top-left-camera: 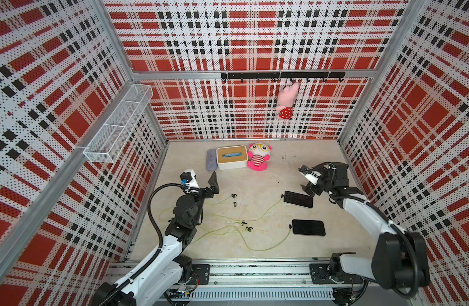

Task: Plug wired earphones into phones
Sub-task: Place the phone at the center of the board, then reset both arms

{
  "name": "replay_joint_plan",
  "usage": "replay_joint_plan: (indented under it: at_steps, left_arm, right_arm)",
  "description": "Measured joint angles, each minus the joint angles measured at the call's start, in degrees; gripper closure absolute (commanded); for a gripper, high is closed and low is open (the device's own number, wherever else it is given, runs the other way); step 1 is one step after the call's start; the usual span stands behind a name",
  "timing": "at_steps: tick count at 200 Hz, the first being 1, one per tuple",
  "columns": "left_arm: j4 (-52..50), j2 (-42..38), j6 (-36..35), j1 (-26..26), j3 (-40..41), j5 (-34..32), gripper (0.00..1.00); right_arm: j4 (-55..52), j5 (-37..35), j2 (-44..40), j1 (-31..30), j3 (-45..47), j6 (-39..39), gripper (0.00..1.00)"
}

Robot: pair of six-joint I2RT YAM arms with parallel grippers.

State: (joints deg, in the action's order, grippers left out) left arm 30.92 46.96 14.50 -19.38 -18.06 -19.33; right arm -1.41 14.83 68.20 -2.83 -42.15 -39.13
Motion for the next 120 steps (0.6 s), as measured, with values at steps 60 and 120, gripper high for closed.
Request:
replay_joint_plan:
  at_steps: [60, 120]
  left_arm:
    - [7.1, -0.9, -4.3, 10.9, 10.6, -13.4, 0.02]
    - [23.9, 12.8, -4.0, 18.9, 16.3, -5.5, 0.02]
  right_arm:
    - [34.3, -17.8, -25.8, 0.0, 30.9, 36.5, 0.0]
    - [55.6, -24.0, -7.9, 0.0, 41.7, 41.8, 0.0]
